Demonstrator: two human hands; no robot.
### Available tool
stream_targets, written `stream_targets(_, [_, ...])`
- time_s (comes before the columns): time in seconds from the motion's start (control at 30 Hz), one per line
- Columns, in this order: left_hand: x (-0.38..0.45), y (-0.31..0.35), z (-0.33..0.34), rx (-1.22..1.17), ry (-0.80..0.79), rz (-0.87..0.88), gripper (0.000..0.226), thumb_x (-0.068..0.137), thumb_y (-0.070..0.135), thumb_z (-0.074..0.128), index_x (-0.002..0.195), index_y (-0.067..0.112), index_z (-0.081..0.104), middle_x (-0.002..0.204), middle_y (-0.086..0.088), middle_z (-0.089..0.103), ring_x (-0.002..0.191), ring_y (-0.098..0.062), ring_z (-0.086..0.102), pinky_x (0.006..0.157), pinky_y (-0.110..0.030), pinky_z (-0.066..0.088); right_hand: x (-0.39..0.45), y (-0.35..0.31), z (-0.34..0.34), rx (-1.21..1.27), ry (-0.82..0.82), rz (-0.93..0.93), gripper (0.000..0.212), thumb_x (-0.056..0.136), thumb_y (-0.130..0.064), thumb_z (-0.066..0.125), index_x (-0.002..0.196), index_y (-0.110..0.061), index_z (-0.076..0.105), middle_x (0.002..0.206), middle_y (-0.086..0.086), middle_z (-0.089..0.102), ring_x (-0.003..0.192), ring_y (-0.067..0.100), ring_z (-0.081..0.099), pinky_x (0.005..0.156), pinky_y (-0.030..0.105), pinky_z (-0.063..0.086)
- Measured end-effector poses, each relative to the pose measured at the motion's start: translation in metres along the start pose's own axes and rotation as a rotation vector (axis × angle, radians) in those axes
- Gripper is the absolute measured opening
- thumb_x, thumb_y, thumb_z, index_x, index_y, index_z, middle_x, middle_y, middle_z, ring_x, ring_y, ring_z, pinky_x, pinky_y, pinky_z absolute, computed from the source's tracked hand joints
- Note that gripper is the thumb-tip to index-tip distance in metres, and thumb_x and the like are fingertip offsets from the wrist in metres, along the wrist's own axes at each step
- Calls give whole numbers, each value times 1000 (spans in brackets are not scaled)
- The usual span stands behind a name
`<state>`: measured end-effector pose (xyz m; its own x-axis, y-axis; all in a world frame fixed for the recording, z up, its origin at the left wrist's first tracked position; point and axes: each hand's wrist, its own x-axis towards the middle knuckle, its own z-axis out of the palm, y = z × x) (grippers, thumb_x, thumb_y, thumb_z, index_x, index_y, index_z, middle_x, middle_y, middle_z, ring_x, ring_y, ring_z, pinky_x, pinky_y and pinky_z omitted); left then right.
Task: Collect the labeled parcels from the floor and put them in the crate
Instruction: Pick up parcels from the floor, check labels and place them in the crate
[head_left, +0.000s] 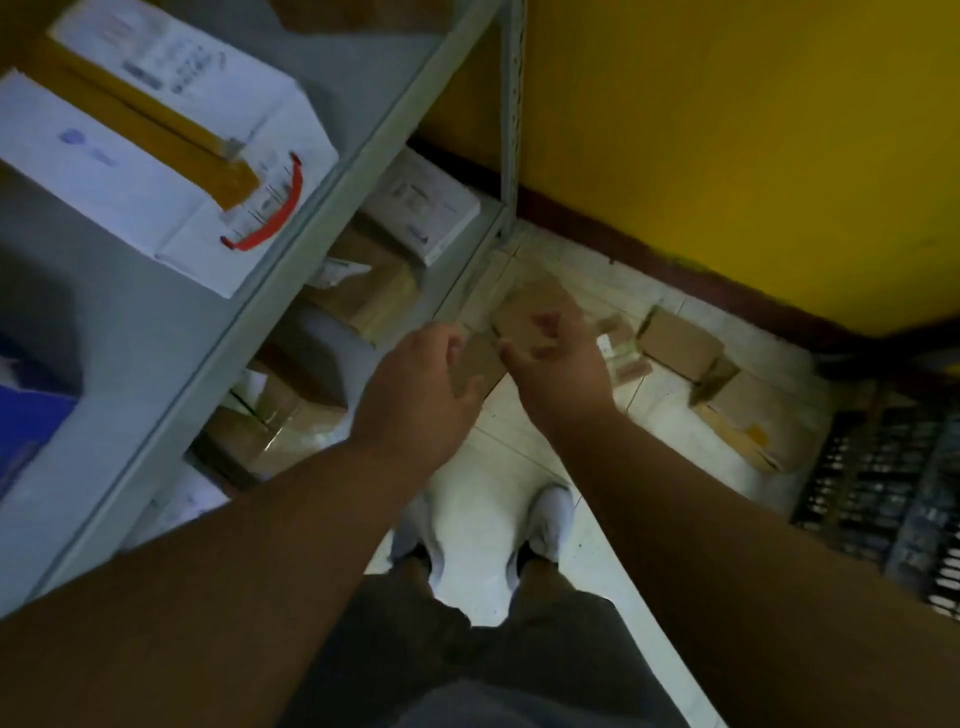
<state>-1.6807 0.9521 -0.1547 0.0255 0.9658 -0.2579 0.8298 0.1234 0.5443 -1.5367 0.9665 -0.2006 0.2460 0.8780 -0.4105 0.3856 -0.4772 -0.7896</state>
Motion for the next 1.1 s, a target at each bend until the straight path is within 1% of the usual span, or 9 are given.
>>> stream_targets(0.13, [54,-51,81,-55,-110,-121,33,92,31,65,121,19,52,109,-1,60,96,-20,59,84,-41,53,46,71,54,-74,-50,107,50,86,-41,71,130,-21,57,128,5,59,106,21,63,89,29,48])
stream_targets(0.37, [143,-190,223,53,-245,-215,39,92,29,65,125,15,50,116,-6,61,98,-21,61,71,-27,43,122,206,170,-86,-82,317,43,89,-41,68,126,-24,54,127,1,57,92,10,52,62,13,31])
stream_targets(0.47, [181,-252,276,139,-273,-241,42,91,31,67,126,15,51,121,-8,61,102,-23,62,70,-27,40,163,255,223,-101,-117,359,44,90,-42,67,128,-26,53,129,1,57,92,12,56,68,19,36])
stream_targets(0.63, [227,-331,366,230,-338,-231,54,90,36,67,136,15,47,130,-11,55,104,-23,59,70,-25,43,227,336,292,-240,-185,317,53,90,-45,66,136,-25,49,131,2,54,77,6,50,57,17,29])
stream_targets(0.77, [271,-366,423,339,-399,-264,71,90,42,64,149,15,32,142,-14,44,118,-32,55,91,-45,53,270,391,333,-320,-244,321,58,92,-44,63,142,-21,44,136,5,52,102,19,59,78,26,39])
stream_targets(0.9, [313,-385,464,385,-456,-372,82,91,47,61,155,18,17,152,-17,34,131,-38,46,100,-52,47,311,414,354,-122,-181,561,64,90,-43,67,140,-15,39,133,10,57,111,29,60,75,29,42])
stream_targets(0.97, [320,-389,473,340,-469,-441,86,90,50,63,155,21,16,148,-19,40,124,-39,51,95,-51,51,323,418,361,12,-184,660,65,89,-46,68,138,-13,42,128,10,59,105,29,61,74,30,44])
stream_targets(1.03, [323,-387,468,306,-446,-484,89,88,53,66,155,22,17,145,-20,41,120,-39,53,87,-45,53,327,414,363,128,-191,713,62,88,-51,66,134,-12,48,114,6,60,86,22,60,66,28,46])
stream_targets(1.1, [319,-380,453,321,-416,-451,88,86,58,65,154,27,17,144,-20,38,110,-34,53,67,-36,49,319,402,356,102,-154,680,52,89,-53,63,122,-15,53,112,6,62,80,20,61,64,28,50])
